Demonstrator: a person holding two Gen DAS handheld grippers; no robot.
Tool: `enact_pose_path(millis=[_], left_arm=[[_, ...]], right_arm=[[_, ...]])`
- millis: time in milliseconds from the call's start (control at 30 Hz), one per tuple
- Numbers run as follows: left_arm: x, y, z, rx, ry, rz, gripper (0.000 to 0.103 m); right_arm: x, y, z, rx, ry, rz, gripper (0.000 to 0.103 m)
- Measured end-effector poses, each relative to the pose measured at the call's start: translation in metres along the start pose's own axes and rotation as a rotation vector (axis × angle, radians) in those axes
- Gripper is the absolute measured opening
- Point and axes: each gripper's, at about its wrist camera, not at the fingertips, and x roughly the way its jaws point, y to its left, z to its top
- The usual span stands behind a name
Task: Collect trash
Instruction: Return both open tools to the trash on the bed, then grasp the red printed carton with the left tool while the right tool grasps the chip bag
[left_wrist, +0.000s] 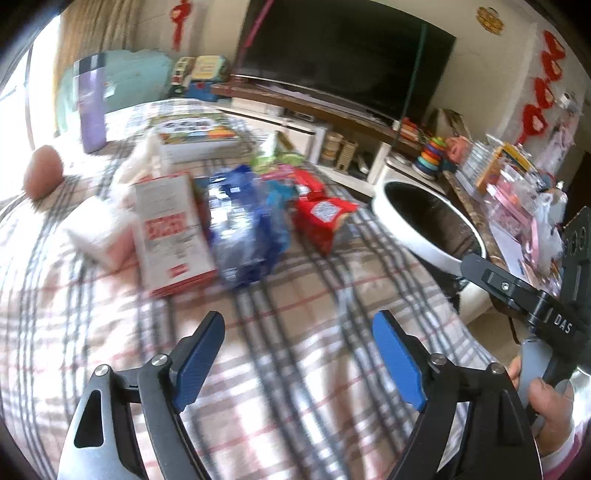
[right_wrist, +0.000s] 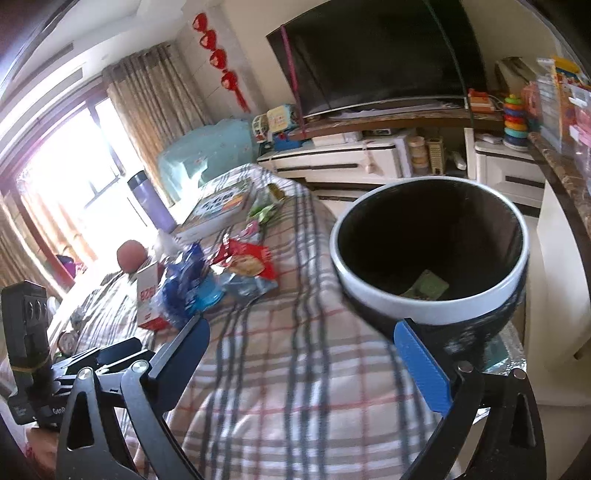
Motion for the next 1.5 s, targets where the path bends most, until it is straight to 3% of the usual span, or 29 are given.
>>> enact_pose_path(millis=[533,1500], left_arm=[[-0.020,0.043,-0.008,-0.117,-0.010,0.083,0.083],[0.041,0.072,0.044,-0.144,0.012,0.110,0.083]], right_arm=[[0.033,0.034,-0.009,-0.079,0.069,0.032,0.101],[0.102,0.057,0.021,-0.197,0.122,0.033,0.098]])
